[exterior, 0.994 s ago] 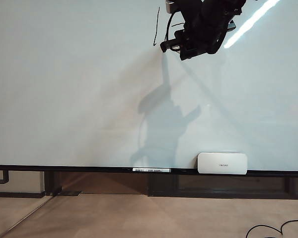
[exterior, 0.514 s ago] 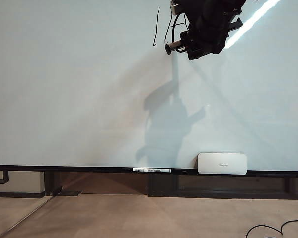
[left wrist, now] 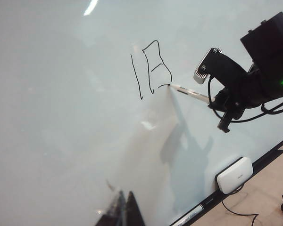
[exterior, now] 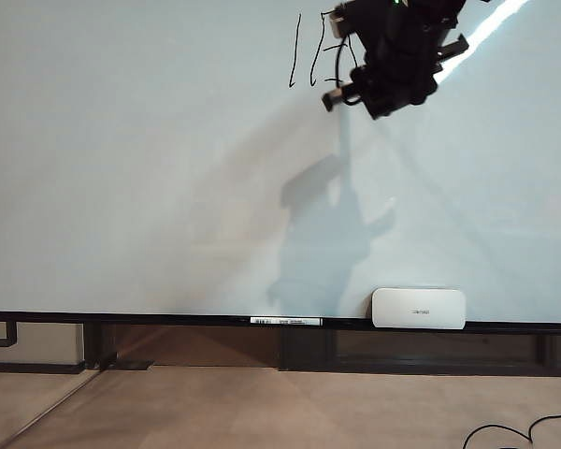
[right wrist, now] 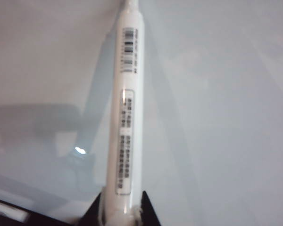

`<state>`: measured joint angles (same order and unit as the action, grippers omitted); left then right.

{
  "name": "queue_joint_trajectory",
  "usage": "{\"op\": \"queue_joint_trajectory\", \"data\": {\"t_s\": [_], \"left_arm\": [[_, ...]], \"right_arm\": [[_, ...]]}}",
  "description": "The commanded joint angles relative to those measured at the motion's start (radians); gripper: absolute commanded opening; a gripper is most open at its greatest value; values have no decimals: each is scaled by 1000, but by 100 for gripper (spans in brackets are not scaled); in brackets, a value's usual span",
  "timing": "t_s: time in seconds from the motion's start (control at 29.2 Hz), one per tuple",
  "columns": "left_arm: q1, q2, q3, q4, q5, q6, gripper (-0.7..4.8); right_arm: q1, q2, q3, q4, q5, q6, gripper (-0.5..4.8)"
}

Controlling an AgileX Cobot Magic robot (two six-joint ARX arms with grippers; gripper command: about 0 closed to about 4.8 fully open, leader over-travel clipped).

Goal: Reach to the right to find the marker pen, pick it up, and write the number 18 on the whiteboard.

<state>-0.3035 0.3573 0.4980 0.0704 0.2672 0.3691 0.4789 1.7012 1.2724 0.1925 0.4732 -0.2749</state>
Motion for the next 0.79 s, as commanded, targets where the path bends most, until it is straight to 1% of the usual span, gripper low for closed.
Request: {"op": "queue_joint_trajectory", "data": {"t_s": [0.03,0.14,0.24,0.38,0.45,0.51,0.62,0.65,0.75,0.79], "left_arm": [[-1,-6,3,-9,-69,2,-5],[-1,-37,4,-11,-151,-3,-5],[-1,-108,24,-34,-186,-28,-5],[-2,-217,108,-136,-168,-131,-5],[-2,-264,171,-241,-182,-142,-5],[-2,-301,221,-356,-224,-143,-5],[-1,-340,261,-519,-230,-147,-5],[-1,-350,267,-563,-230,-157,-5],[0,-354,297,-718,-229,-224,-5],[0,-352,298,-740,-227,-241,-5]], "right_arm": [[-13,-15,5,-27,-1,13,-2],[-5,-58,5,-44,-27,13,-2],[32,-142,5,-87,-26,21,-2],[117,-329,5,-246,-17,47,-2],[181,-438,5,-336,26,51,-2],[254,-544,5,-423,106,69,-2],[353,-691,5,-550,216,84,-2],[378,-730,5,-584,246,92,-2],[454,-850,5,-692,345,104,-3],[477,-889,5,-724,387,112,-3]]}}
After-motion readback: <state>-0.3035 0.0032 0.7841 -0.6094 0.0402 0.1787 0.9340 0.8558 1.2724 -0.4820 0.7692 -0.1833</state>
